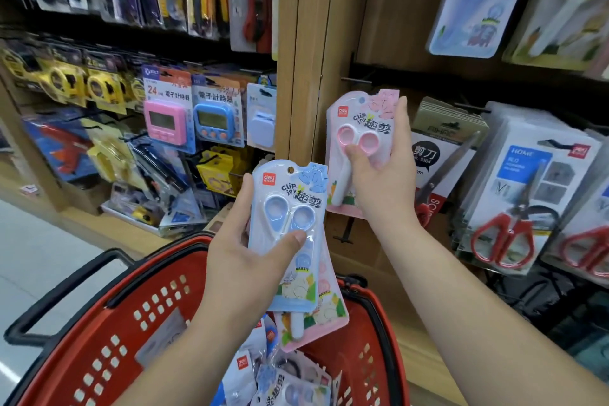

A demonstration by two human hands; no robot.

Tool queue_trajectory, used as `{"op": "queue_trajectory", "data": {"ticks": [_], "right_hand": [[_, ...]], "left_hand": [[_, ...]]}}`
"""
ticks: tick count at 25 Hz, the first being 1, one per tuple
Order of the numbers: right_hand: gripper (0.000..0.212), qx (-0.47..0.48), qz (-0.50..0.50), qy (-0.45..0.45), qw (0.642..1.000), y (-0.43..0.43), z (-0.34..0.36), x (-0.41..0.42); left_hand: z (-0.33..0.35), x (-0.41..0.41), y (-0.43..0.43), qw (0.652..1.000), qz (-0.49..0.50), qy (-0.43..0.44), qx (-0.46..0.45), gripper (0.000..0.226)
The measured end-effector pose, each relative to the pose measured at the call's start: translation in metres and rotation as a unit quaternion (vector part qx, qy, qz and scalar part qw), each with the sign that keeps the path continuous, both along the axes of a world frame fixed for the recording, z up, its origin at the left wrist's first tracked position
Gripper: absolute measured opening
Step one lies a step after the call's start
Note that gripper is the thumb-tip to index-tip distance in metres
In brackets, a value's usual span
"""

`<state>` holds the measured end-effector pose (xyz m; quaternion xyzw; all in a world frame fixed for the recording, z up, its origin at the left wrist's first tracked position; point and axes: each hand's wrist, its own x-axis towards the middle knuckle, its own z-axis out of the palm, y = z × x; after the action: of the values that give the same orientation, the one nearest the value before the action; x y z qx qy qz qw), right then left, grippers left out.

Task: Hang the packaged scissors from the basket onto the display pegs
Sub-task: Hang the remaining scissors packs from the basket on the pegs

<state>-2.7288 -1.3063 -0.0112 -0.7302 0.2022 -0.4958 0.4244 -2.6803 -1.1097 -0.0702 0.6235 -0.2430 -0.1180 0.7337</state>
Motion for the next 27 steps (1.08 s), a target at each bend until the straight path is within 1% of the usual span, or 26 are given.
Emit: {"op": "queue_trajectory", "data": {"ticks": [3,9,14,18,21,23,25,27], "right_hand": [[0.087,-0.008,-0.004,0.029,1.0,-0.006,-0.004,0.015],[0.078,-0.01,-0.01,0.003,1.0,-0.005,-0.02,0.02],[0.082,-0.007,-0.015,-0.005,1.0,-0.01,-0.018,0.023],[0.081,-0.013,-0.031,0.011,0.999,-0.011,-0.021,0.016],[0.08,0.001,-0.019,0.016,1.0,-0.009,-0.026,0.015],[0.079,0.016,-0.013,0.004,1.0,-0.009,-0.023,0.016],[0.075,0.028,-0.018,-0.016,0.999,-0.013,-0.02,0.016],[0.074,0.029,-0.026,-0.009,0.999,-0.018,-0.019,0.016]], "left_hand": [[0.004,0.0,0.0,1.0,0.0,0.011,-0.001,0.096],[0.006,0.005,0.0,1.0,0.002,0.016,-0.003,0.091],[0.004,0.007,-0.006,1.0,-0.008,0.017,-0.009,0.09],[0.004,0.007,-0.009,1.0,-0.012,0.014,-0.011,0.089],[0.004,0.006,-0.01,1.0,-0.012,0.008,-0.008,0.09],[0.003,0.006,-0.009,1.0,-0.004,0.004,-0.004,0.09],[0.003,0.007,-0.008,1.0,0.002,0.008,-0.002,0.091],[0.003,0.008,-0.006,1.0,0.005,0.012,-0.002,0.09]]}}
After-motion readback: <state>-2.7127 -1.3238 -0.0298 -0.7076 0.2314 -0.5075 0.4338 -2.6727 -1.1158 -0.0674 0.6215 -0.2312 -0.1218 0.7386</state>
